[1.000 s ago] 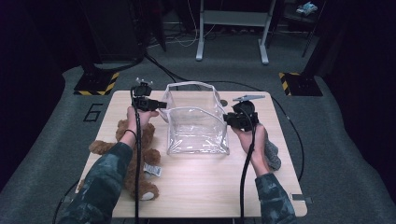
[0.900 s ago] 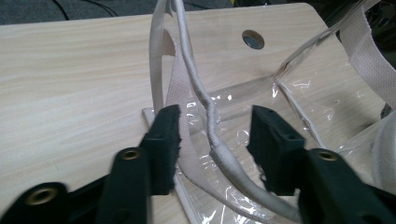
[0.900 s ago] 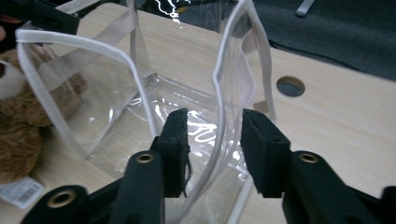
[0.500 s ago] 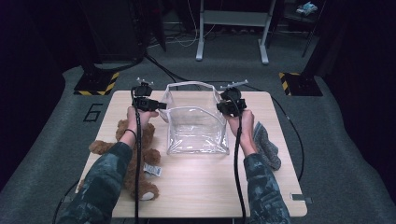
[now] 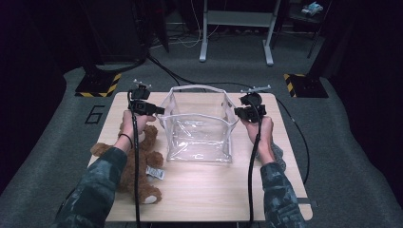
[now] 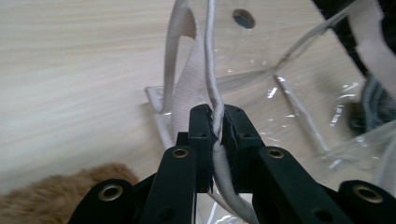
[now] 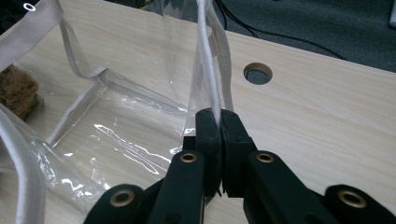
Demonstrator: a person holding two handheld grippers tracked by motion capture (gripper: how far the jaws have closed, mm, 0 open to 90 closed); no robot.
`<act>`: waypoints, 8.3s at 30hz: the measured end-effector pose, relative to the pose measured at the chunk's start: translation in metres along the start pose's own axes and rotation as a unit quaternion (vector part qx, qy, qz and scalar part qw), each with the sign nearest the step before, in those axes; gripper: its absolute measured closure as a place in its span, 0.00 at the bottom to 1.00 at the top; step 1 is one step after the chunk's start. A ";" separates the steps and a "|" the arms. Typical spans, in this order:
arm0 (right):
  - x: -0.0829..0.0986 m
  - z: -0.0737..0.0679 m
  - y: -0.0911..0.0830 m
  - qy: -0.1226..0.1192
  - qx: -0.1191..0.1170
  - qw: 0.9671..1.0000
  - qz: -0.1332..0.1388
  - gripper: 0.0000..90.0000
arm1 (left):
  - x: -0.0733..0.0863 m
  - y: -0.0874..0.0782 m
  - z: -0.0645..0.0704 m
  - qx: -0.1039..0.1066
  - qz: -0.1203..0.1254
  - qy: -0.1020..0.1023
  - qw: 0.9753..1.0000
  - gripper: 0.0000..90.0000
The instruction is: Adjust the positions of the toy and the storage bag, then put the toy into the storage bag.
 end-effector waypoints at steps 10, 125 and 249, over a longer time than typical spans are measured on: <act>0.006 -0.007 0.001 -0.009 0.007 1.000 -0.005 0.92 | 0.006 0.000 0.005 0.002 0.004 0.014 1.000 0.78; 0.238 0.022 0.019 -0.030 0.011 0.999 -0.011 0.01 | 0.169 0.014 -0.055 -0.201 -0.065 0.016 0.977 0.14; 0.237 0.021 0.020 -0.030 0.010 0.999 -0.012 0.01 | -0.050 -0.146 -0.046 -0.303 0.183 0.063 0.933 0.50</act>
Point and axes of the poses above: each handheld gripper's, and its own axes: y roughly forward along the jaws, x roughly out of its underside, z roughly to its right, the point moved 6 cm from there along y, roughly forward along the jaws, and after that the axes turned 12 degrees about y, right-handed, at the moved point
